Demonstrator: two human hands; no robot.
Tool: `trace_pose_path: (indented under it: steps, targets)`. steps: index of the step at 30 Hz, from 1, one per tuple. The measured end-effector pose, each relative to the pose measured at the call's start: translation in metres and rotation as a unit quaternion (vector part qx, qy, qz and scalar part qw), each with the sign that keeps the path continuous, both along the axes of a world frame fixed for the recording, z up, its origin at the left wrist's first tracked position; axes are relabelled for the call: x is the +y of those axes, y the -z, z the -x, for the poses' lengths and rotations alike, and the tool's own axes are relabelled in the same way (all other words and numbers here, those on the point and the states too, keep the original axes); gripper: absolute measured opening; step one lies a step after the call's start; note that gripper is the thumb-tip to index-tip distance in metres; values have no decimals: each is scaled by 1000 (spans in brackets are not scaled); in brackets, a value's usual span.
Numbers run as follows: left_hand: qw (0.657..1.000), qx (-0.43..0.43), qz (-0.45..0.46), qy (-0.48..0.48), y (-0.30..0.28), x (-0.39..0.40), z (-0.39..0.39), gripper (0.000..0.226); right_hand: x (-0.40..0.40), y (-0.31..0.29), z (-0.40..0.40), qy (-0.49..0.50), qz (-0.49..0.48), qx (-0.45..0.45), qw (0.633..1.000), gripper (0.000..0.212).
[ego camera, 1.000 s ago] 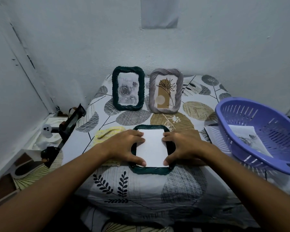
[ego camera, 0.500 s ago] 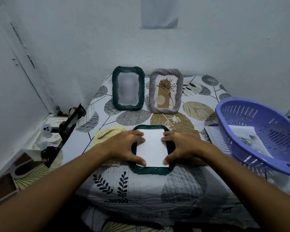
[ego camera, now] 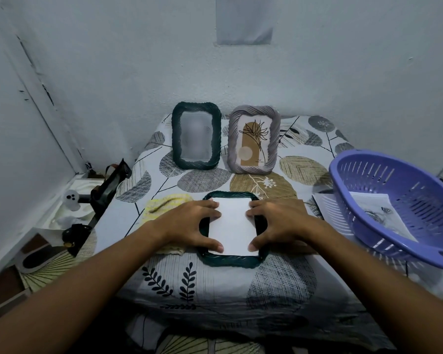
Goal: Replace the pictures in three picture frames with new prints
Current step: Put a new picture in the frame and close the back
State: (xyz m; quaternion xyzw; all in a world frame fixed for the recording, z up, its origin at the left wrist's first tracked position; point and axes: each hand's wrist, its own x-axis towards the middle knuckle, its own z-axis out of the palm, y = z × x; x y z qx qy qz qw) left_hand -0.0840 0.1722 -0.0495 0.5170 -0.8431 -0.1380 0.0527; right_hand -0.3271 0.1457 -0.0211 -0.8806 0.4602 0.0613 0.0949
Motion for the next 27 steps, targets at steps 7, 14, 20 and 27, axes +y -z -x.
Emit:
trace_pose_path:
  steps: [7, 14, 20, 27]
  targets:
    - [1000, -6, 9, 15, -4, -3, 0, 105, 1, -3, 0, 4, -14, -5, 1000, 80]
    - [999, -19, 21, 37, -6, -4, 3, 101, 0, -2, 2, 3, -15, -17, 1000, 82]
    - [997, -43, 41, 54, -6, -6, 2, 101, -6, 3, 2, 28, -38, -25, 999, 91]
    - [995, -56, 60, 59, -4, -6, 3, 101, -6, 1, 1, 26, -67, -36, 997, 99]
